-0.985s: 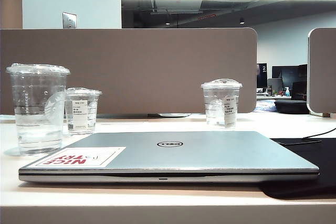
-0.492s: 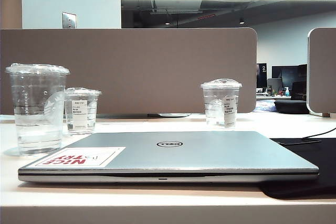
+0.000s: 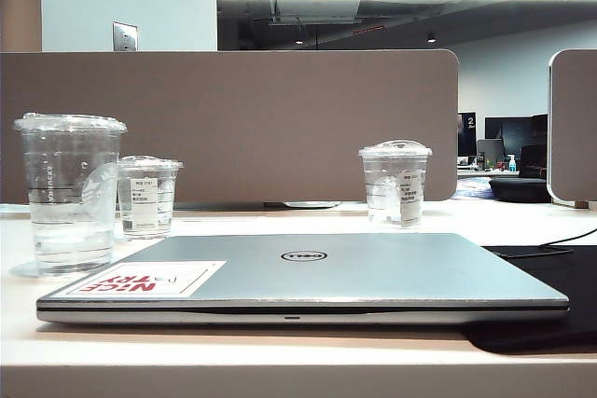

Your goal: Pick up the coffee cup on the middle and place it on the left side of the laptop.

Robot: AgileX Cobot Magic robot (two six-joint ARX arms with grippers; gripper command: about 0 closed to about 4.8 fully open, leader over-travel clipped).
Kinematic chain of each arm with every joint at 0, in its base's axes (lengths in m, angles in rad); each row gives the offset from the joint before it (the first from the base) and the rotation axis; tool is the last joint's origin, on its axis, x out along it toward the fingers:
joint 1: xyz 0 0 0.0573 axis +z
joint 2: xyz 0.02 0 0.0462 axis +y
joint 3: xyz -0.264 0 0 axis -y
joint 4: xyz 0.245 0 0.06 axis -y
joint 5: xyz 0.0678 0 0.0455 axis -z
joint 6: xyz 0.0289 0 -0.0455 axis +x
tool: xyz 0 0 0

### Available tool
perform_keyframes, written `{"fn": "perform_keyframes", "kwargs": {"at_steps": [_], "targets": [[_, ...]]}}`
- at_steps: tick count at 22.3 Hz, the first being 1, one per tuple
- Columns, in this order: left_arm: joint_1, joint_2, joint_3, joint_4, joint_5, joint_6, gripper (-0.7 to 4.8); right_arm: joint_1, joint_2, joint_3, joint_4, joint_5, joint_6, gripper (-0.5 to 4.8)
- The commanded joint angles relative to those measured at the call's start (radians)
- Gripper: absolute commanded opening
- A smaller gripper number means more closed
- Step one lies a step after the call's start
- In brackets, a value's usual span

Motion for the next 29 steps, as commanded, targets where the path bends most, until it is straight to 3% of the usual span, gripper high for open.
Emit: {"fn": "perform_keyframes", "kwargs": {"at_steps": [1,11,16,18,24,29], "targets": [[0.001,0.000,0.003,-0.004,0.005,-0.020,-0.03,0.002,-0.002,-0.004,0.017,0.001,0.001,-0.05],[0.001,0.000,0.003,-0.004,0.005,-0.020,-0.03,0.002,-0.002,-0.004,0.017,0.001,0.001,-0.05],[-0.048,0.000,0.003,-0.017,0.000,0.002,-0.03,0.002,-0.002,-0.004,0.016,0.001,0.001,-0.05],[-0.075,0.000,0.003,0.002,-0.039,0.049,-0.03,0.001,-0.002,-0.004,0.018,0.001,0.001,-0.05],[-0.161,0.000,0.003,0.095,-0.262,0.048,-0.03,0.002,-0.002,-0.004,0.017,0.001,0.001,-0.05],[-0.188,0.000,0.003,0.096,-0.261,0.021,-0.03,0.002,-0.002,-0.004,0.017,0.001,0.001,-0.05]]}}
